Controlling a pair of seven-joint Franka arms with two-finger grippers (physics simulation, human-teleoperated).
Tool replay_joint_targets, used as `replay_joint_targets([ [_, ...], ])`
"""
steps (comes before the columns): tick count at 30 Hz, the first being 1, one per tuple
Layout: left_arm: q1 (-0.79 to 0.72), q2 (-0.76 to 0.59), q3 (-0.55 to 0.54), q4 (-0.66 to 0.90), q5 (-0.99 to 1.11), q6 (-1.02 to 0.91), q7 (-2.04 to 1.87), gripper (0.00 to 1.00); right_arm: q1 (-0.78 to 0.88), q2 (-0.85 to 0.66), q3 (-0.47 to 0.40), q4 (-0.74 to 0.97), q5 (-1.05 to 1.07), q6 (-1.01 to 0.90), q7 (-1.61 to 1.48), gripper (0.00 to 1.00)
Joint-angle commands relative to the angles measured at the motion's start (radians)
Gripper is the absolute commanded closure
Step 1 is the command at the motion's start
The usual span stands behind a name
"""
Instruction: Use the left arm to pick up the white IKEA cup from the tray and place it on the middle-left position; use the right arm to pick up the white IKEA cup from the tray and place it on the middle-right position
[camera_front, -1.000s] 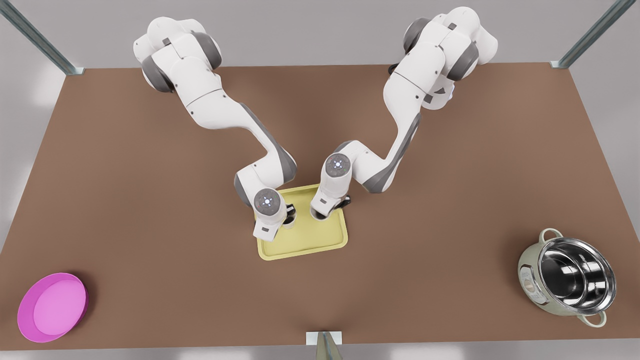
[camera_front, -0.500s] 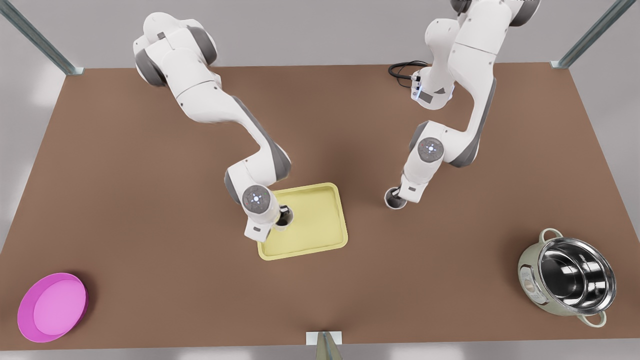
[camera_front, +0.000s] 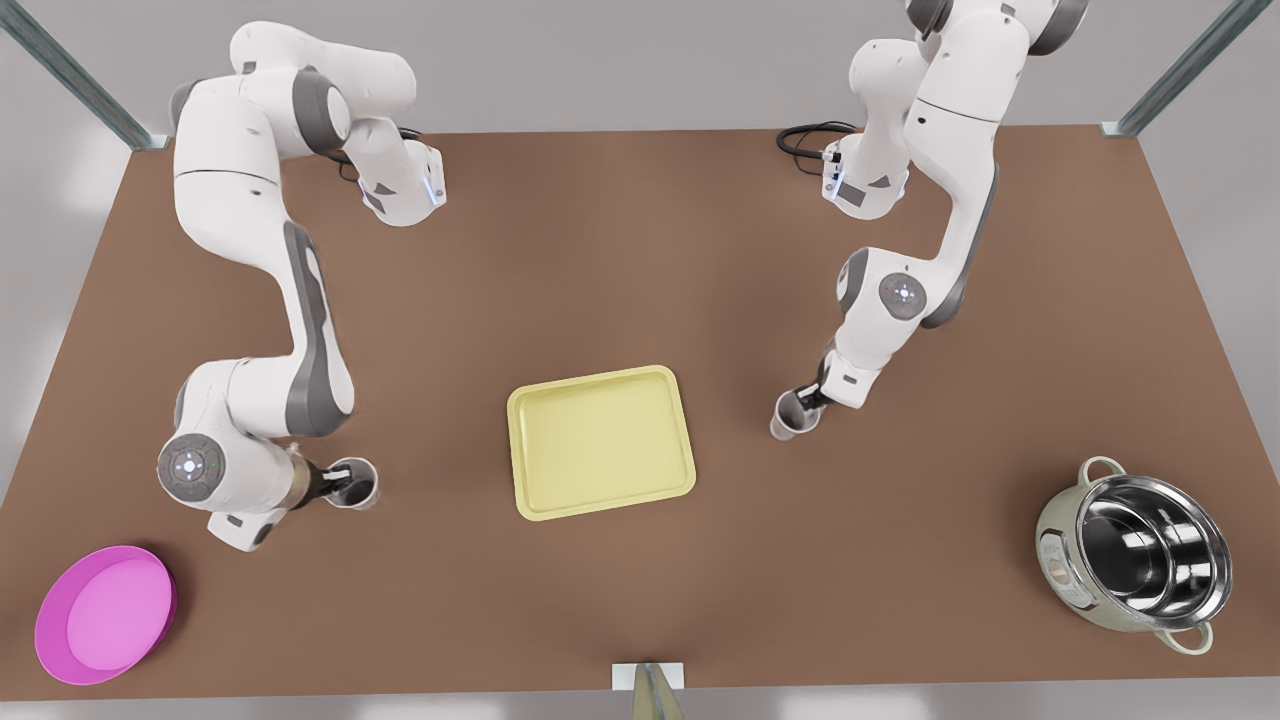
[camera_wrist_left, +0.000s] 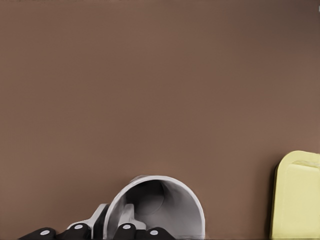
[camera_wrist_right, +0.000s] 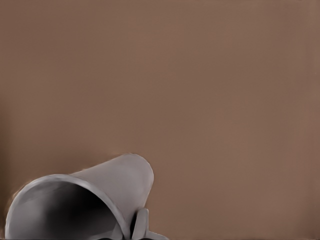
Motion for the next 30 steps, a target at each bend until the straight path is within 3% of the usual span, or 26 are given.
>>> replay_joint_targets([
  [1,-0.001,-0.001,0.000,0.001,-0.003,0.020,0.292,0.00,-0.020,0.017,-0.010,0.001,-0.042,0.128,-0.499,1.00],
  [5,-0.001,-0.033,0.000,0.001,-0.003,-0.001,0.287,0.00,-0.023,0.063,-0.010,0.001,-0.041,0.258,-0.481,1.00],
  [8,-0.004,-0.128,-0.001,0.047,-0.003,-0.233,0.286,0.00,-0.028,0.104,-0.012,0.000,-0.038,0.301,-0.479,1.00],
  [11,0.012,-0.133,0.005,0.249,-0.001,-0.583,0.290,0.00,-0.033,0.135,-0.012,0.001,-0.036,0.332,-0.468,1.00],
  [14,0.019,-0.128,0.009,0.275,0.032,-0.603,0.290,0.00,-0.042,0.161,-0.010,0.000,-0.010,0.365,-0.465,1.00],
  [17,0.148,-0.073,0.012,0.551,0.034,-0.953,0.488,0.00,-0.042,0.175,-0.004,-0.002,0.022,0.398,-0.468,1.00],
  [19,0.209,-0.073,0.025,0.689,0.034,-1.071,0.488,0.00,-0.042,0.179,-0.004,-0.003,0.040,0.398,-0.473,1.00],
  [20,0.211,-0.074,0.025,0.697,0.034,-1.069,0.490,0.00,-0.042,0.178,-0.004,-0.003,0.042,0.398,-0.467,0.90],
  [21,0.206,-0.102,0.017,0.695,0.095,-1.071,0.493,0.00,-0.042,0.178,-0.004,-0.003,0.048,0.396,-0.465,0.57],
  [22,0.206,-0.137,0.020,0.680,0.143,-1.074,0.514,0.00,-0.042,0.176,-0.004,-0.003,0.099,0.396,-0.472,0.39],
  [26,0.208,-0.173,0.022,0.622,0.144,-1.019,0.517,0.00,-0.042,0.175,-0.004,-0.003,0.100,0.396,-0.472,0.23],
  [30,0.209,-0.156,0.022,0.651,0.154,-1.016,0.511,0.00,-0.039,0.077,-0.003,0.000,0.093,0.303,-0.470,0.15],
])
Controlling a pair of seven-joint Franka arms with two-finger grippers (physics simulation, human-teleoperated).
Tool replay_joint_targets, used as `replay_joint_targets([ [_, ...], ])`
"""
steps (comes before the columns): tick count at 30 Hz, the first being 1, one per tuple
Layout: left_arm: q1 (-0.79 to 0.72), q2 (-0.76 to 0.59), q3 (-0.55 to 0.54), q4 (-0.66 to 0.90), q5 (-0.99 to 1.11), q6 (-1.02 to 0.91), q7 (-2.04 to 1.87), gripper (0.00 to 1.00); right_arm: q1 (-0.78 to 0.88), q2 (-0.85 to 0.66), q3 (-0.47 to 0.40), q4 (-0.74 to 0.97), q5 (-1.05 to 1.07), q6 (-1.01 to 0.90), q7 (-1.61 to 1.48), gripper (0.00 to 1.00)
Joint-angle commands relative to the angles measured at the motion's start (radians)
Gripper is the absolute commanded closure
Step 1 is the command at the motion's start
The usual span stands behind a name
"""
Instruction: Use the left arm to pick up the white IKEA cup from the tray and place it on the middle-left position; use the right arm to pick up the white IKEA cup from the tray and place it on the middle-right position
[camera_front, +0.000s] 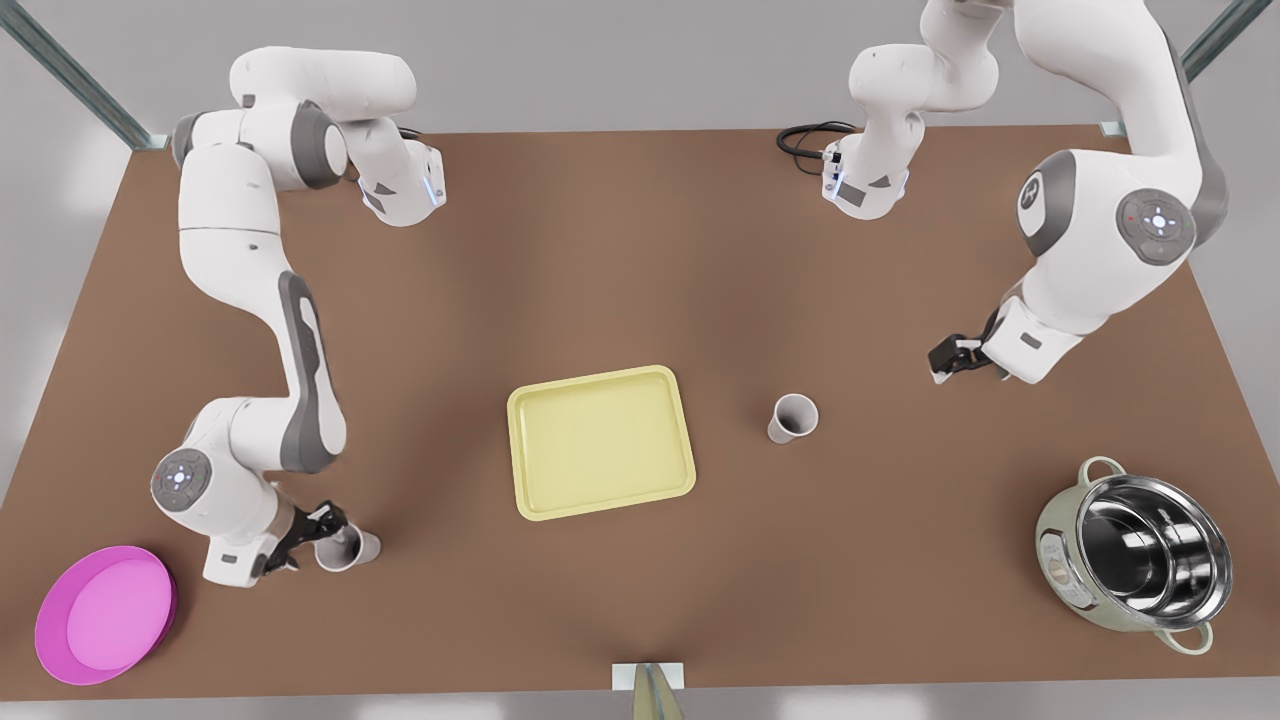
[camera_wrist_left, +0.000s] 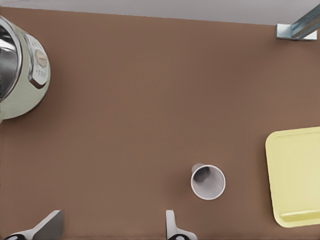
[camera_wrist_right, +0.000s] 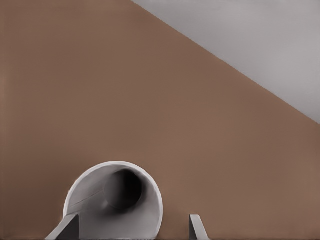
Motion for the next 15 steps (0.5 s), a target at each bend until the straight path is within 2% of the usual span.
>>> replay_joint_targets([
  [1,0.002,0.008,0.000,0.006,0.012,-0.038,0.140,0.00,0.009,-0.071,0.006,0.002,0.006,-0.149,-0.074,0.15],
  [3,0.002,0.010,0.000,0.009,0.012,-0.038,0.140,0.00,0.047,-0.167,0.001,0.002,-0.040,-0.282,-0.017,0.16],
  [4,0.002,0.019,0.000,0.025,0.012,-0.038,0.140,0.00,0.075,-0.222,0.003,0.002,-0.047,-0.380,0.112,0.16],
  [5,0.002,0.022,0.000,0.032,0.012,-0.038,0.140,0.00,0.084,-0.261,0.009,0.002,-0.034,-0.439,0.304,0.11],
  [6,0.002,0.022,0.000,0.032,0.012,-0.038,0.140,0.00,0.089,-0.291,0.042,-0.005,-0.026,-0.532,0.556,0.00],
  [7,0.002,0.022,0.000,0.037,0.009,-0.040,0.141,0.00,0.090,-0.293,0.052,-0.005,-0.037,-0.540,0.633,0.00],
  [15,0.002,0.036,0.000,0.052,0.002,-0.025,0.137,0.00,0.083,-0.270,0.045,-0.021,-0.070,-0.537,0.521,0.00],
])
